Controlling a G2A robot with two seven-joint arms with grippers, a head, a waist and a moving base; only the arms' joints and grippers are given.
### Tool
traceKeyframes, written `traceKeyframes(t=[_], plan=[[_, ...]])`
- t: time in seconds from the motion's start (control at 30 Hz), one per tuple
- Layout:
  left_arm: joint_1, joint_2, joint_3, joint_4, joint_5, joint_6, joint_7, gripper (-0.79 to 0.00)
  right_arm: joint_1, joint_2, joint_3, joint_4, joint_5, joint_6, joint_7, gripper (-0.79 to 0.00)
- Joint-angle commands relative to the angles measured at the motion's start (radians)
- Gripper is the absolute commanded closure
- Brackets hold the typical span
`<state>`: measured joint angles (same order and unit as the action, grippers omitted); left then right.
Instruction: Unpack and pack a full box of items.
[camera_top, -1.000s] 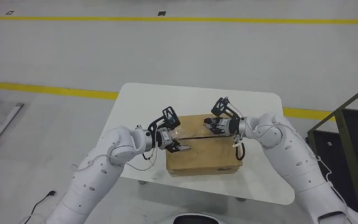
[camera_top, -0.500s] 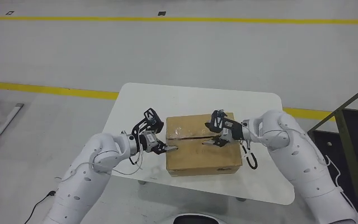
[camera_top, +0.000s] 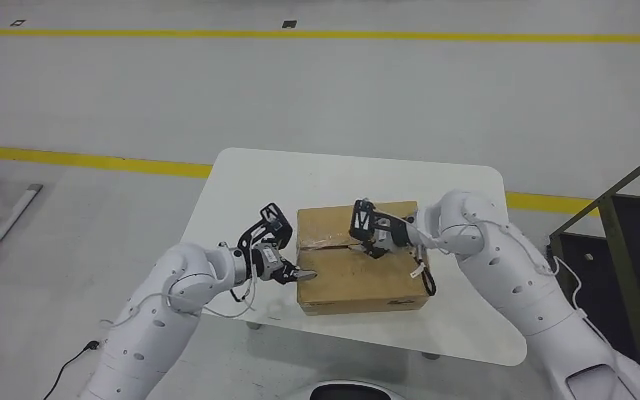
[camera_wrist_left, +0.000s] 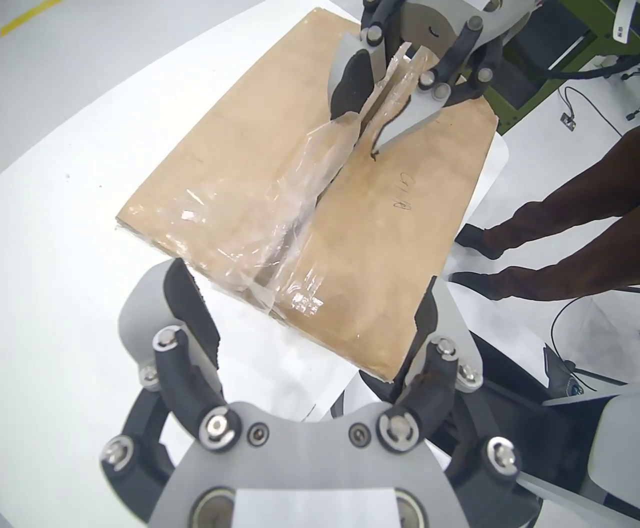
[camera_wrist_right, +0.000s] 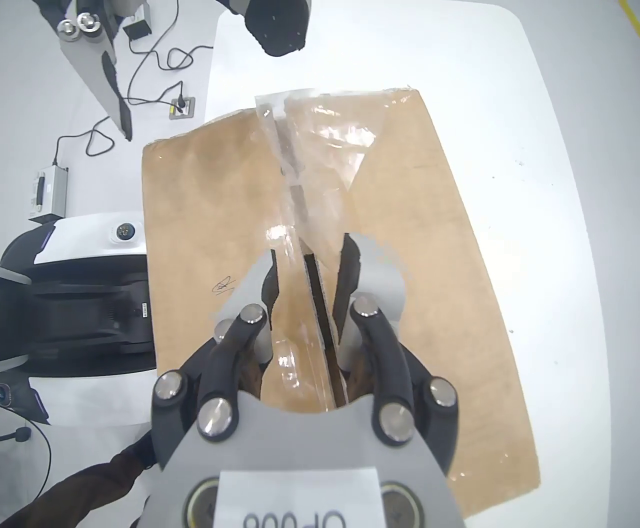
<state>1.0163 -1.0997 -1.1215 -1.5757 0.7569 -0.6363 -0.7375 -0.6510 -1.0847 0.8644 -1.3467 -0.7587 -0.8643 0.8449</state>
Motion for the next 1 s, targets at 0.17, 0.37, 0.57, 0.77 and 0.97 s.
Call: traceKeyframes(t=[0.17,0.37,0.57,0.77,0.97], plan=[[-0.018,-0.004,0.033,0.032,0.011,0.022,0.003,-0.785,-0.001,0.004,-0.006,-0.026,-0.045,0.019,-0.003,0.0],[-0.039,-0.008,0.054,0.054,0.02,0.031,0.015,-0.785,-0.032,0.019,0.025,-0.074,-0.075,0.039,0.0,0.0],[-0.047,-0.008,0.059,0.056,0.021,0.034,0.022,-0.785,-0.072,0.043,0.083,-0.125,-0.077,0.026,0.002,0.0],[-0.047,-0.006,0.062,0.057,0.023,0.037,0.022,-0.785,-0.097,0.061,0.107,-0.162,-0.103,-0.002,0.032,0.0],[-0.049,-0.005,0.065,0.056,0.025,0.04,0.022,-0.785,-0.086,0.062,0.076,-0.163,-0.16,-0.034,0.048,0.0]])
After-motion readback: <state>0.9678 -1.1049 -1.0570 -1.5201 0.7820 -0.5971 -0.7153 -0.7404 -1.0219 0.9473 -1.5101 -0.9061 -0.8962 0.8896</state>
